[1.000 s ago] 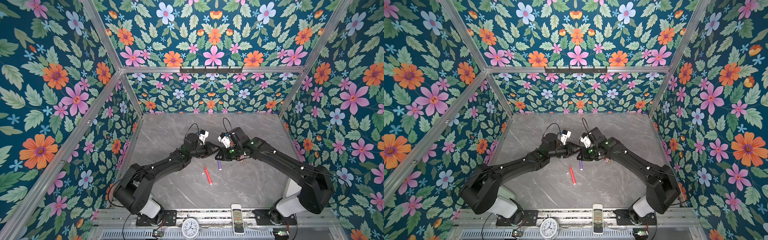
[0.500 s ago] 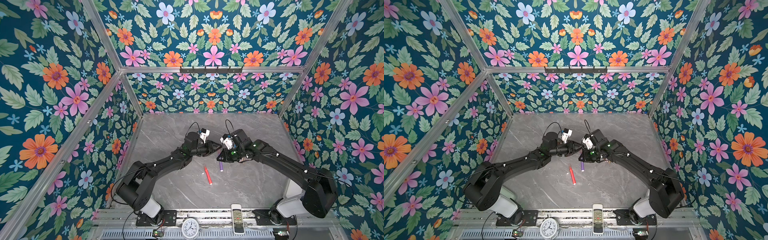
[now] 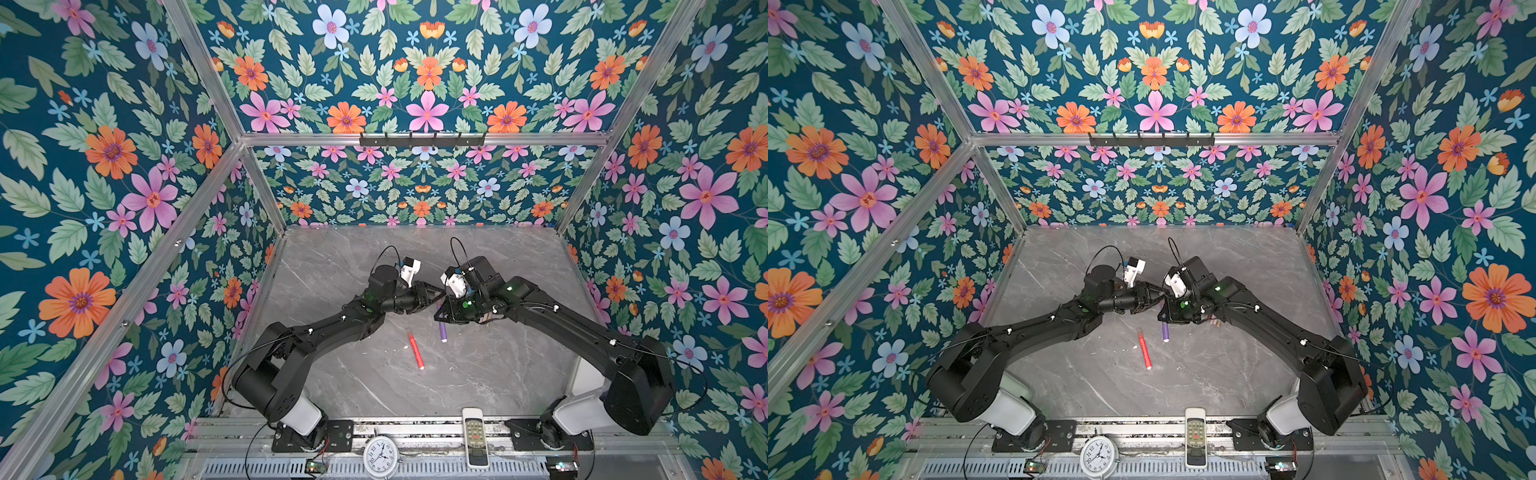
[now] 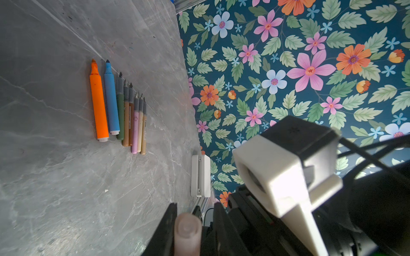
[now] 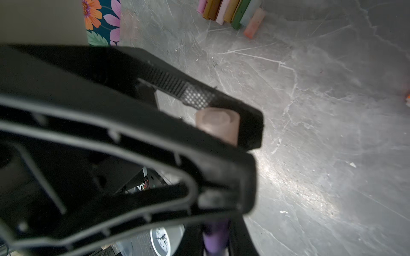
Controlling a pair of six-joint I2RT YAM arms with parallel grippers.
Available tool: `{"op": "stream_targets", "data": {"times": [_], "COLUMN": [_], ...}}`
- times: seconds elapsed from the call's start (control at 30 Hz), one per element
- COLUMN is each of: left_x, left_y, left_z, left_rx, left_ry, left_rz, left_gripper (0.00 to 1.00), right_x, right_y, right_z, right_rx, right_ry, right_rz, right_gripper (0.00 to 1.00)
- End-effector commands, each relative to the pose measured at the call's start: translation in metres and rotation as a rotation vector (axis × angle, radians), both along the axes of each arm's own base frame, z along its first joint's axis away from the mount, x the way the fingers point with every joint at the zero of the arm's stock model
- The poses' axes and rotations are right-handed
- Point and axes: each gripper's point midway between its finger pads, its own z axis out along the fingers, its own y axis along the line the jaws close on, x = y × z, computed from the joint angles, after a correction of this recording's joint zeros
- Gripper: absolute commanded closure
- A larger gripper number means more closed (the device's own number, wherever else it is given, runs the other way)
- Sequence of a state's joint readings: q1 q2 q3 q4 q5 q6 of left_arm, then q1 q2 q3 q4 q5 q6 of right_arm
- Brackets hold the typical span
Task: Open the pen caps
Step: 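Pull the right gripper away from the left gripper to uncap the marker, then carry the cap to the cap row with left while right moves marker to pens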
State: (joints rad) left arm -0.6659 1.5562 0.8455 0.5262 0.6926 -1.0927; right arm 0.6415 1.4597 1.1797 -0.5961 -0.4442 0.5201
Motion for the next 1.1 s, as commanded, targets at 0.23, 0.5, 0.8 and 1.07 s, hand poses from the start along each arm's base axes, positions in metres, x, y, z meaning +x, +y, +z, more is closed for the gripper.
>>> {"op": "stream_targets", "data": {"times": [0.23,0.5,0.8,1.07], "left_x": [-0.007,0.106,0.137,0.101], "left_y": [-0.008,0.057,0.067,0.108], "left_z": [0.018,0.032,0.046,-0.044], "left_rx": [-0.068,0.145,0.273,0.565], "left_ry": [-0.044,-0.163,-0.253,-0.113], "left_rz": [-0.054,0.135,0.197,0.177], "left_gripper": [1.00,1.00,1.00,1.00], "right_x": [-0.001,-0.045,-0.072,-0.039], "right_y": [-0.001,0.000,-0.022,-0.055], "right_z": [0.000,-0.034,-0.050,-0.048], "right_rx": [-0.004,0.030,0.015,-0.124], "right_ry": [-0.005,0.083,0.096,0.026], "right_rz": [0.003,-0.030,-0.088,-0.161], "right_gripper": [1.00,1.00,1.00,1.00]}}
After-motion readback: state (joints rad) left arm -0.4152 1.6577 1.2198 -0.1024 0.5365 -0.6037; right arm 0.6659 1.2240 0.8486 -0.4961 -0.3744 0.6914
